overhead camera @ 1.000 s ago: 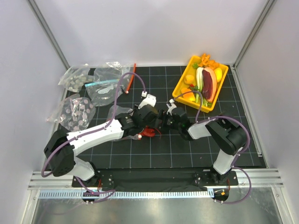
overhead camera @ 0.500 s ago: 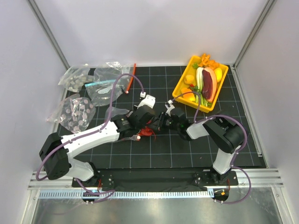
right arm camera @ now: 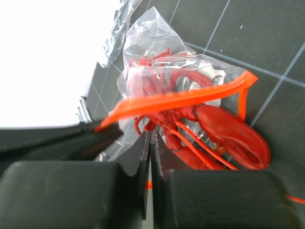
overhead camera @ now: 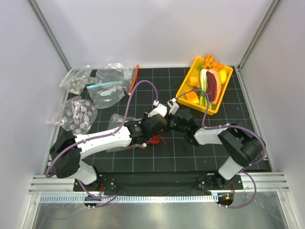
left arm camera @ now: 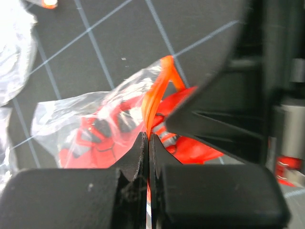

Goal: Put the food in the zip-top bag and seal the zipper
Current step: Place the fake lobster in the zipper food storage bag.

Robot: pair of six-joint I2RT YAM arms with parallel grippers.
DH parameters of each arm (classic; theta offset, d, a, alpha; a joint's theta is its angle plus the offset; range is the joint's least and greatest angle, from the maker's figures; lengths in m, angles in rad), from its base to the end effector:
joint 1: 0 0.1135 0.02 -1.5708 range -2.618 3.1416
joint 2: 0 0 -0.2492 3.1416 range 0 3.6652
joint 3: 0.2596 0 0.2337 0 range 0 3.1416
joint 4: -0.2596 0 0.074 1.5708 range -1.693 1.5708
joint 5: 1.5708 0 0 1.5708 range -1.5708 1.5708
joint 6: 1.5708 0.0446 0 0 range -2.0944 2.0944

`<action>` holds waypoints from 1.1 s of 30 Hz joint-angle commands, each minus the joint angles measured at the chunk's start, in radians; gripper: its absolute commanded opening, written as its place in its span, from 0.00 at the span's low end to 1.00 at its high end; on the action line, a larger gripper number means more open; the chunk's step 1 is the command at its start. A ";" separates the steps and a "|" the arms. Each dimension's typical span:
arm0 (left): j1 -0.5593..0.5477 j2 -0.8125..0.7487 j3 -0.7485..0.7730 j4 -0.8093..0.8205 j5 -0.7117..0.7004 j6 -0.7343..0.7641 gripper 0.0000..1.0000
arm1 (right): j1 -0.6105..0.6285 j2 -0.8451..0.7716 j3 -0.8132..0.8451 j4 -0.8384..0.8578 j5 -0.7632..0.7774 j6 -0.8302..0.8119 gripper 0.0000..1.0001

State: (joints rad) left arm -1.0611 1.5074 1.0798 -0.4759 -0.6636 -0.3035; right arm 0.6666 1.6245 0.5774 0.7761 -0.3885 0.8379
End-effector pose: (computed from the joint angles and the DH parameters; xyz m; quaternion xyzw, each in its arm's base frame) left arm 0.1714 -0.2504 0.2374 0.2312 0.8694 0.0436 0.4344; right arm 0.2327 0.2046 0.1659 -0.0495 0.7883 0.5179 0.3285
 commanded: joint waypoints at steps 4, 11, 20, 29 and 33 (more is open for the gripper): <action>0.032 -0.010 0.051 -0.027 -0.119 -0.066 0.00 | 0.005 -0.042 0.007 -0.080 0.066 -0.053 0.55; 0.047 -0.205 -0.053 0.066 -0.016 -0.039 0.00 | 0.004 -0.055 0.010 -0.126 0.097 -0.100 0.79; 0.047 -0.303 -0.089 0.076 0.036 -0.019 0.00 | -0.022 -0.032 0.029 -0.163 0.104 -0.134 0.90; 0.047 -0.291 -0.083 0.065 -0.014 -0.020 0.00 | -0.025 0.095 0.018 0.077 -0.093 0.032 0.60; 0.047 -0.277 -0.080 0.062 -0.034 -0.025 0.00 | -0.012 0.110 0.030 0.084 -0.118 0.079 0.57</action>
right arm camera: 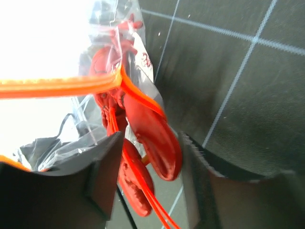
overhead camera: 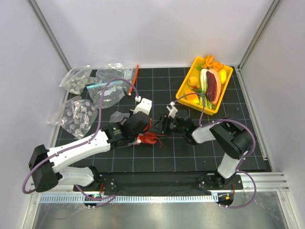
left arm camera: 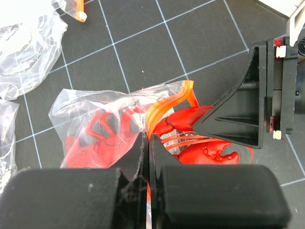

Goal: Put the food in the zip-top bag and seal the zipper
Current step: Place the fake lobster in the zipper food storage bag.

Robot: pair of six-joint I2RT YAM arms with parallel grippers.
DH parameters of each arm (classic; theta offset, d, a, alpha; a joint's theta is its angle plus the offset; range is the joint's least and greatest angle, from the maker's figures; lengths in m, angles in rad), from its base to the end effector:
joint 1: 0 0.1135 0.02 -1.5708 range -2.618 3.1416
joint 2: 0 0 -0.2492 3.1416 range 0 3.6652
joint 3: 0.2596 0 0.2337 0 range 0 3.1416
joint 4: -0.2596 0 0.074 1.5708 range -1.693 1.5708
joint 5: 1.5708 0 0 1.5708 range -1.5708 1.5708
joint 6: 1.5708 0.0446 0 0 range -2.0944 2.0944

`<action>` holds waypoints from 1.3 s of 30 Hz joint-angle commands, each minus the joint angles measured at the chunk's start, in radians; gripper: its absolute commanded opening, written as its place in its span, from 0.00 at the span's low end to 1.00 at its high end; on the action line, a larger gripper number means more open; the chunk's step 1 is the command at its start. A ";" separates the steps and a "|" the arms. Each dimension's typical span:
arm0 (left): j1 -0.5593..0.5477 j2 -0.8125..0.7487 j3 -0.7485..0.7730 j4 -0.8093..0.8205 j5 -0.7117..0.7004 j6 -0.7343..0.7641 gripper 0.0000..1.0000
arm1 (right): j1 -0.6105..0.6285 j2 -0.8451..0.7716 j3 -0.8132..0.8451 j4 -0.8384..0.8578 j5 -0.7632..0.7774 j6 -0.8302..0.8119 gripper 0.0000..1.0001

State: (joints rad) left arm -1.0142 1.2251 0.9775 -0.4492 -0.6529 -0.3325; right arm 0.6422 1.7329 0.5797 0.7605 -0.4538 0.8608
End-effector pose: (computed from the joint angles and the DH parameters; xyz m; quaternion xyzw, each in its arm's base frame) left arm 0.1567 -0.2006 0.2805 0.1590 0.8542 -0.0229 0.4946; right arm 0.2382 0.2026 0.1336 -0.0359 0.8190 0.5063 0.2678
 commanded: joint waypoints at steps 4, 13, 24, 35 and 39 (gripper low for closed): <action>0.000 0.008 0.024 0.033 -0.053 0.009 0.00 | 0.030 -0.006 0.029 0.105 -0.049 0.052 0.50; 0.000 0.053 0.043 0.024 -0.013 0.018 0.00 | 0.065 -0.090 0.040 -0.003 0.004 -0.043 0.37; -0.001 0.036 0.017 0.098 0.137 0.049 0.00 | 0.066 -0.038 0.016 0.217 -0.089 0.056 0.43; -0.001 -0.055 -0.043 0.179 0.220 0.052 0.00 | 0.089 -0.004 0.028 0.255 -0.083 0.070 0.43; -0.001 -0.043 -0.043 0.175 0.202 0.055 0.00 | 0.091 -0.003 0.031 0.252 -0.074 0.076 0.04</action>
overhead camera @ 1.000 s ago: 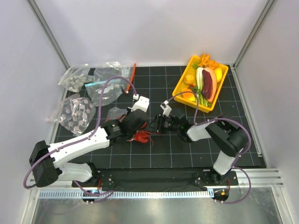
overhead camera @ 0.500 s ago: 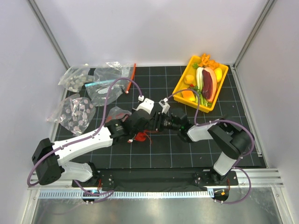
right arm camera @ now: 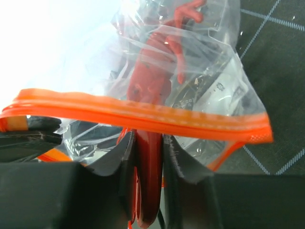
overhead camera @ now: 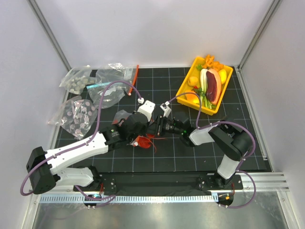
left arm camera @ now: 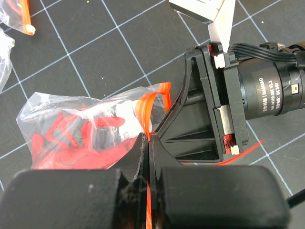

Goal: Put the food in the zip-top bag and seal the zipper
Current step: Place the fake lobster in the zipper food storage bag.

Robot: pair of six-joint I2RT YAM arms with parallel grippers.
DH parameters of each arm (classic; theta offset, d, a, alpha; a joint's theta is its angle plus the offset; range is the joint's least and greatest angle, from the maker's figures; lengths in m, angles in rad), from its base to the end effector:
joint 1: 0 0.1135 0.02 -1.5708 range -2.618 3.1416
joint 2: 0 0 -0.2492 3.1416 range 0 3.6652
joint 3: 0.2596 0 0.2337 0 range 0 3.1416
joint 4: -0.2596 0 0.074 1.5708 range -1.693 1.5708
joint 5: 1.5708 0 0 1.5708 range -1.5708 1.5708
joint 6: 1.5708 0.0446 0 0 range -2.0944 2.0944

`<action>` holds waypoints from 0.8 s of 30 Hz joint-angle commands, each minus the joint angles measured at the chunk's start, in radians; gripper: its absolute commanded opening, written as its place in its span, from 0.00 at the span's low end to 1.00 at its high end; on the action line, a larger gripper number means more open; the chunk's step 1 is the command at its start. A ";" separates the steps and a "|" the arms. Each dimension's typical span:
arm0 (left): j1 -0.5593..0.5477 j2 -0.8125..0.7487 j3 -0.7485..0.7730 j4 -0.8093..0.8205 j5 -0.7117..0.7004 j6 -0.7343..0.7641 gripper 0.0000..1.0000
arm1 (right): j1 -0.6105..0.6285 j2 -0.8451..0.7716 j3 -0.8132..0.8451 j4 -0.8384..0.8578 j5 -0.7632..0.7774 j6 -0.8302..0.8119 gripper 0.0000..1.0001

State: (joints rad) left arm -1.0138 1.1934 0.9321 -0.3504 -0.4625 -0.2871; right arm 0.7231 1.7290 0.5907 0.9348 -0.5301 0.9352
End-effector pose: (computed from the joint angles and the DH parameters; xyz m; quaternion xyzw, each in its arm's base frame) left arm 0.1518 -0.2060 0.2793 0.2081 0.8448 -0.1101 0.4805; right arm 0.2239 0.2277 0.1569 -0.0853 0.7615 0.5867 0.2620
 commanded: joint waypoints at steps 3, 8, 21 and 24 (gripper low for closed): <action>-0.002 0.003 0.011 0.054 -0.027 0.008 0.00 | 0.010 -0.012 0.018 0.065 0.012 0.001 0.01; -0.003 0.020 0.025 0.031 -0.056 0.023 0.02 | -0.001 -0.063 0.037 -0.040 -0.005 -0.009 0.01; -0.025 0.006 -0.024 0.082 -0.094 0.098 0.00 | -0.076 -0.071 0.121 -0.142 -0.281 0.056 0.01; -0.029 -0.014 -0.045 0.122 -0.065 0.124 0.00 | -0.111 -0.094 0.100 -0.140 -0.274 0.065 0.01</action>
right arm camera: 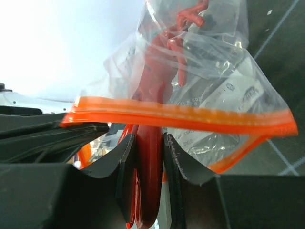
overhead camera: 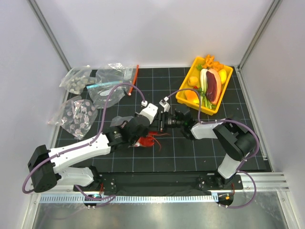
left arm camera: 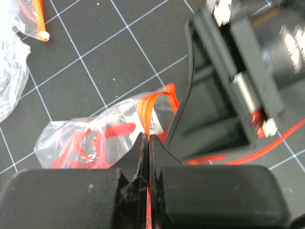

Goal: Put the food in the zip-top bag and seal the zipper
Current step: Place the fake lobster in the zipper food storage bag.

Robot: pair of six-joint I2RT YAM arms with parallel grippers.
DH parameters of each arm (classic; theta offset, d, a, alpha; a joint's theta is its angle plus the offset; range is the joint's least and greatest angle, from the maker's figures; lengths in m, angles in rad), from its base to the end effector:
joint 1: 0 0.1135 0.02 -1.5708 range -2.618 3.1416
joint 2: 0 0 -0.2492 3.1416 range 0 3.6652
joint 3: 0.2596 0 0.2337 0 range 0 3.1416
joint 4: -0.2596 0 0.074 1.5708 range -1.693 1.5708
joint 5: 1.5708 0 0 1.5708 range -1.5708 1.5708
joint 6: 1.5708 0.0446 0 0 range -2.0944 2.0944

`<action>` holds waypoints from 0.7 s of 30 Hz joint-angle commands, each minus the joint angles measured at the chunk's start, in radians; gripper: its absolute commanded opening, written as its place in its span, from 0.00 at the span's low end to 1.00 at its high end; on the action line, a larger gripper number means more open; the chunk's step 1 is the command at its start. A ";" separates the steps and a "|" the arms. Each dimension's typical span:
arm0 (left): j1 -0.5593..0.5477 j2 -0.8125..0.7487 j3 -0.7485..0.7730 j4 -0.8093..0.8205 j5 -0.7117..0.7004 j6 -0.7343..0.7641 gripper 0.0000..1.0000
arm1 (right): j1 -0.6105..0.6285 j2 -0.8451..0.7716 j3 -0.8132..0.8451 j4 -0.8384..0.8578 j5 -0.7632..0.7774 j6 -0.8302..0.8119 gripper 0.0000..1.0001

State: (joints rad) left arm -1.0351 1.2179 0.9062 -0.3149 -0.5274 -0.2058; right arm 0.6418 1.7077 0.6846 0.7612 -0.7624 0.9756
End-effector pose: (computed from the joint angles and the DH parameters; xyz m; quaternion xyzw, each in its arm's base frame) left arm 0.1512 -0.2108 0.2692 0.2379 0.8347 -0.0664 0.4922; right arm 0.2423 0.2195 0.1713 -0.1010 0.7638 0.6125 0.1766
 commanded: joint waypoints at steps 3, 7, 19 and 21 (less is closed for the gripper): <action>-0.013 -0.057 -0.036 0.112 0.012 0.057 0.00 | -0.077 -0.083 -0.022 0.055 -0.009 0.057 0.01; -0.016 -0.080 -0.055 0.152 0.056 0.071 0.00 | -0.154 -0.083 -0.088 0.177 0.031 0.144 0.01; -0.065 -0.057 -0.138 0.310 0.135 0.201 0.00 | -0.294 -0.262 -0.339 0.350 0.305 0.158 0.01; -0.066 -0.015 -0.129 0.310 0.144 0.201 0.00 | -0.294 -0.374 -0.362 0.261 0.368 0.120 0.01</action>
State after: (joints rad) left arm -1.0939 1.1667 0.7670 -0.0784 -0.4065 -0.0425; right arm 0.3599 1.4742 0.3428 0.9825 -0.5579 1.1450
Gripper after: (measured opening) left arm 0.012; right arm 0.318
